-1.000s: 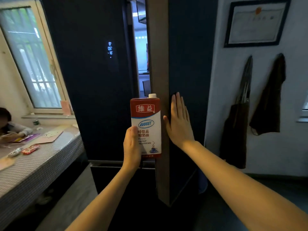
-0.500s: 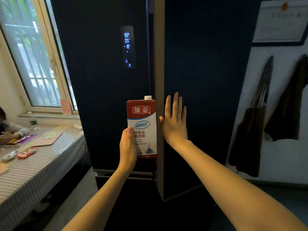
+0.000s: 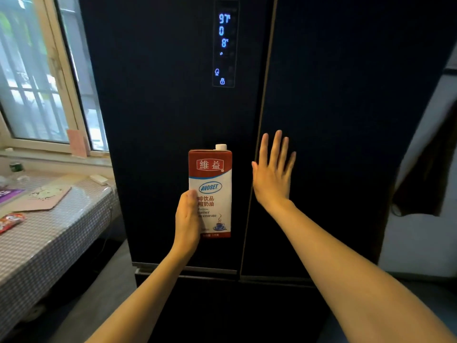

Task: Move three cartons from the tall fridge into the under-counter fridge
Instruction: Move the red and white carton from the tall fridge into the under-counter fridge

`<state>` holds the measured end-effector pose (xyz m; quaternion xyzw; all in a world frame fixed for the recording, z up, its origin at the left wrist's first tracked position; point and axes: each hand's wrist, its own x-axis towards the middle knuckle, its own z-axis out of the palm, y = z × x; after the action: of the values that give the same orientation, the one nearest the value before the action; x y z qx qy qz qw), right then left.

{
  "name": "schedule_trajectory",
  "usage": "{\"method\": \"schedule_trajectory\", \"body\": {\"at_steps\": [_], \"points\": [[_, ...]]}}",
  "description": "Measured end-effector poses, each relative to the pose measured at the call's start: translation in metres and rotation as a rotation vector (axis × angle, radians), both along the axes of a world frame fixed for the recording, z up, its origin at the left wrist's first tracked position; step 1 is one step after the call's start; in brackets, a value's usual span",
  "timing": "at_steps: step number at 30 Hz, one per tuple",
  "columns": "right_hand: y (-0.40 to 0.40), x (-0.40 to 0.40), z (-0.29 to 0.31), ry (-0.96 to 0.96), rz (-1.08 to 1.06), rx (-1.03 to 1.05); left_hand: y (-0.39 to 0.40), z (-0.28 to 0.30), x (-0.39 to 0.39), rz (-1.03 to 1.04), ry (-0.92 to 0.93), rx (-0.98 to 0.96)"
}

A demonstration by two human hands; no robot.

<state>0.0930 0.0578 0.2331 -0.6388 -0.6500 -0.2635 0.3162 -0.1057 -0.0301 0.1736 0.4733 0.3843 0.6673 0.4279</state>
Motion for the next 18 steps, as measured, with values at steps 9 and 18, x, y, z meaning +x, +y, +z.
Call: {"method": "schedule_trajectory", "body": {"at_steps": [9, 18], "points": [[0.023, 0.008, -0.014, -0.05, -0.043, 0.014, 0.03, -0.019, -0.022, -0.006, 0.019, -0.037], [0.017, 0.005, -0.014, 0.079, 0.105, 0.05, 0.032, -0.014, -0.02, -0.007, 0.073, -0.03]]}}
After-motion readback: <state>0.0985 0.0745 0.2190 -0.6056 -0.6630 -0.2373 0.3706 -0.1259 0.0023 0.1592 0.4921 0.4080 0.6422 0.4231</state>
